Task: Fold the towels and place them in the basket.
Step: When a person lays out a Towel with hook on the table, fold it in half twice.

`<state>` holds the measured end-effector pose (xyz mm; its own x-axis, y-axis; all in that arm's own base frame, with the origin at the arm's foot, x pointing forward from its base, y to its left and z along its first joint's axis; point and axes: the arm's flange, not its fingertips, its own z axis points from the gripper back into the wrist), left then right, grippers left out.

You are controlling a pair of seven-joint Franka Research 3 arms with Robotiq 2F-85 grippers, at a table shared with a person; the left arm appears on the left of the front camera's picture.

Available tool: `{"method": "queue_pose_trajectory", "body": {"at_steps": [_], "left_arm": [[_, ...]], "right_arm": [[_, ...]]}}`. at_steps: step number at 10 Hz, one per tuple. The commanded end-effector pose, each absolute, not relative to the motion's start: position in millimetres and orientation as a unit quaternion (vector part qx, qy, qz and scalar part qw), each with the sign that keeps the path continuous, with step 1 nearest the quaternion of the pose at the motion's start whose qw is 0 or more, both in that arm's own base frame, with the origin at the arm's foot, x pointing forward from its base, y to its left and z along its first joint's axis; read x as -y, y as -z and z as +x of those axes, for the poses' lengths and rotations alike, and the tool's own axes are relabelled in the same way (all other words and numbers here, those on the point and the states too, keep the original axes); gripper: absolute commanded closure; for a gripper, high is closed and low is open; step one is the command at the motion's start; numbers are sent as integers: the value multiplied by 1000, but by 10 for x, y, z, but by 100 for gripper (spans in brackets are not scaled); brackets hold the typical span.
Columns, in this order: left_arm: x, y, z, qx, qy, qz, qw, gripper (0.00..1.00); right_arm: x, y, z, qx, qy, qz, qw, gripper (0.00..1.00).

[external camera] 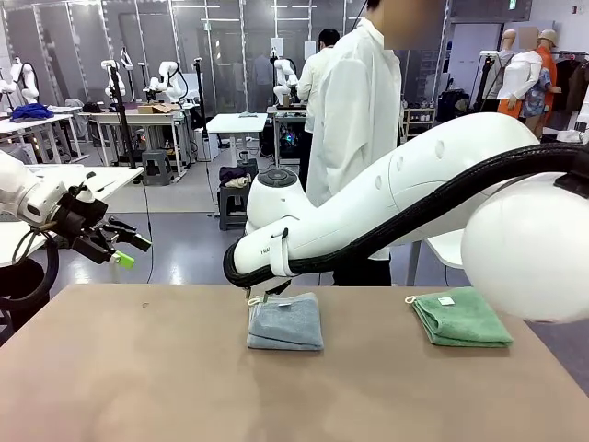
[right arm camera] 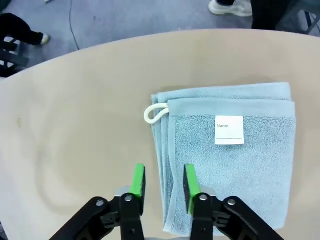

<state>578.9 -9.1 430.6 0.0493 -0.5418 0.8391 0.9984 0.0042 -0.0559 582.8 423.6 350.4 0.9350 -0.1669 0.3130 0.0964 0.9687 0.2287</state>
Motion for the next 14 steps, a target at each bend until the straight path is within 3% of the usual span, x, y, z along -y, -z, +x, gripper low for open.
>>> {"method": "queue_pose_trajectory", "body": {"at_steps": [1, 3, 6, 14], "left_arm": [[97, -4307, 5762, 322, 610, -356, 631, 0], [97, -4307, 5762, 322, 610, -356, 631, 0], [97, -4307, 5762, 322, 610, -356, 631, 0], [97, -4307, 5762, 322, 610, -356, 631, 0]], "right_arm": [[-3880, -3587, 5653, 152, 36, 91, 984, 53], [-3365, -3754, 5565, 136, -11, 107, 985, 53], [-2792, -3779, 5508, 112, -4, 143, 983, 53], [-2497, -2962, 5873, 88, 11, 191, 978, 53]]}}
